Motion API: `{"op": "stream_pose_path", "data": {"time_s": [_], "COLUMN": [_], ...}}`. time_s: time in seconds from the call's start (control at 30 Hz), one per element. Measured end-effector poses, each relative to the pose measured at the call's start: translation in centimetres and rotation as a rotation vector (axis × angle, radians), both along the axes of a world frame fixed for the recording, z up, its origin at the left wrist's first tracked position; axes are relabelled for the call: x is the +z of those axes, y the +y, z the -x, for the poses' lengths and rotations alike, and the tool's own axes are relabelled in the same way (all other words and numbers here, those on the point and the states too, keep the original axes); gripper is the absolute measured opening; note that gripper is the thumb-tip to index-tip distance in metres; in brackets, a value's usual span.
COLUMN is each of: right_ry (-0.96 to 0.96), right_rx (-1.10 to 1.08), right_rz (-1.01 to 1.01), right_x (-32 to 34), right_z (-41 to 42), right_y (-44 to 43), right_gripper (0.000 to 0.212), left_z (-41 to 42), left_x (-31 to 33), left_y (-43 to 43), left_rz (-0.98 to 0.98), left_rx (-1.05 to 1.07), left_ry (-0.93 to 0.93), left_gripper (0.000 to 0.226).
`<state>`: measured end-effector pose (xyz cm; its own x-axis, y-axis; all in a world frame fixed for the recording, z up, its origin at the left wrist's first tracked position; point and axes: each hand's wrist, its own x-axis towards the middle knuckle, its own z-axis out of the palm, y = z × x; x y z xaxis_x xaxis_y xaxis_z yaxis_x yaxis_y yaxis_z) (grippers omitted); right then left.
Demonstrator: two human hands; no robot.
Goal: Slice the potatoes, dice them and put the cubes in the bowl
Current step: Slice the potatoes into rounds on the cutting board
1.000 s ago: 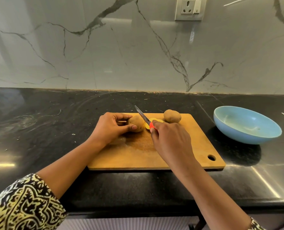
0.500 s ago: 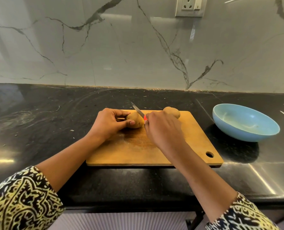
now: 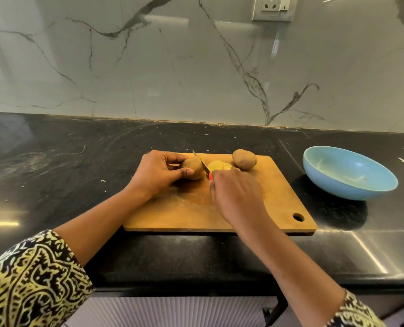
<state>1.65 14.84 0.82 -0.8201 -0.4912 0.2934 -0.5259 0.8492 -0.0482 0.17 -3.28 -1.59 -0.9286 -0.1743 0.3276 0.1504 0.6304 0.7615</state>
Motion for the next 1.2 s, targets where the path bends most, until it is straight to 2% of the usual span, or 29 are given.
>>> {"op": "stream_pose_path", "data": {"time_s": [0.13, 0.5, 0.63, 1.07, 1.2], "right_ry": [-0.007, -0.174, -0.128, -0.138, -0.071], "right_rx": [0.015, -0.042, -0.016, -0.250, -0.221], "right_rz": [0.020, -0.017, -0.069, 0.167, 0.207], "right_x": [0.7, 0.4, -0.7, -0.6, -0.3], "right_z": [0.9, 0.9, -1.1, 0.7, 0.4], "right_y": [-0.5, -0.9, 1.1, 3.5, 3.4], "right_gripper": [0.018, 0.020, 0.021, 0.027, 0.027], "left_z": [-0.1, 0.0, 0.2, 0.0, 0.0], "left_x": [0.0, -0.3, -0.2, 0.0, 0.1], "left_y": [0.1, 0.1, -0.1, -0.4, -0.5], "left_rz": [0.003, 0.021, 0.007, -0.078, -0.097], "left_rx": [0.006, 0.022, 0.031, -0.019, -0.049], "left_ry": [0.006, 0.007, -0.007, -0.079, -0.098], "left_gripper": [0.045, 0.047, 0.049, 0.063, 0.057]}}
